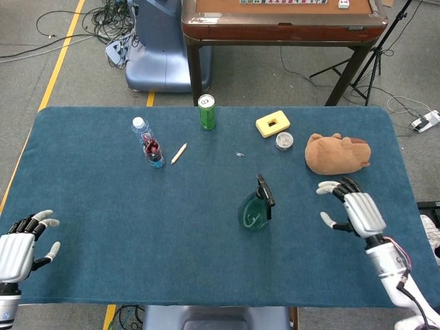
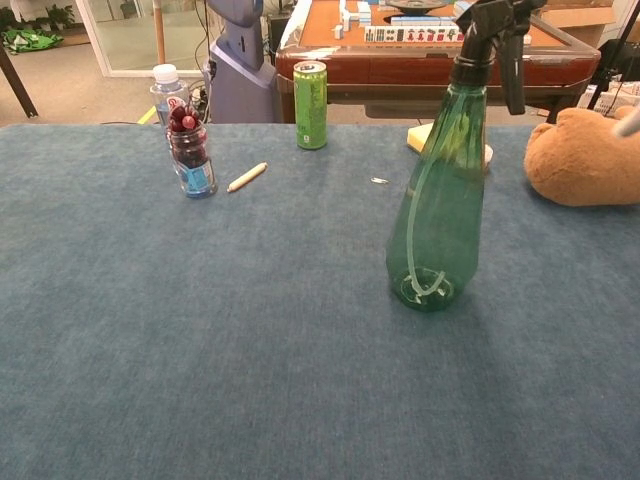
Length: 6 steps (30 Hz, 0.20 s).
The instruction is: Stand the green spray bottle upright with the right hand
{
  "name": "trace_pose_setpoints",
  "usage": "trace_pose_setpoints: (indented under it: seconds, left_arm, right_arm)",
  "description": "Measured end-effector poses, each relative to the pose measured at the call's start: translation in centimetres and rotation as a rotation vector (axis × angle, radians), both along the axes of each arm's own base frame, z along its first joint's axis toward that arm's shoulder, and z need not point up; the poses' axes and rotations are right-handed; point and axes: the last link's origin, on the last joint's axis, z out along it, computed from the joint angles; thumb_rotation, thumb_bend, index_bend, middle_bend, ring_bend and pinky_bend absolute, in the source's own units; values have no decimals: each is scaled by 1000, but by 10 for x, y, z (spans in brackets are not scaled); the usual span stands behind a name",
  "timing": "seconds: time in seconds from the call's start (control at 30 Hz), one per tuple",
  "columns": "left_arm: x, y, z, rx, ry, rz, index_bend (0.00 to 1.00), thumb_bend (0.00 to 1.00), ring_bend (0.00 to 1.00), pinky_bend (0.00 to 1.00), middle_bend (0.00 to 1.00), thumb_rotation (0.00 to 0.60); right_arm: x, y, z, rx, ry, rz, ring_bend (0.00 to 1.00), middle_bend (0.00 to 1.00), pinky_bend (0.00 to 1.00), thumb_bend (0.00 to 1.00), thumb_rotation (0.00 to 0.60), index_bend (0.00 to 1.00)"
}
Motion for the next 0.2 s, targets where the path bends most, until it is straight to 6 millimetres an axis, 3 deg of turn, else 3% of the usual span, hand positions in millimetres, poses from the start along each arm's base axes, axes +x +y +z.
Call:
trace_pose_setpoints:
  seconds: [0.2]
  left_arm:
    - [5, 5, -5, -13, -3, -23, 362, 333, 212, 237, 230, 600]
  right_arm:
    - [-20, 41, 18, -83, 60, -90, 173, 282, 114, 324, 600, 333]
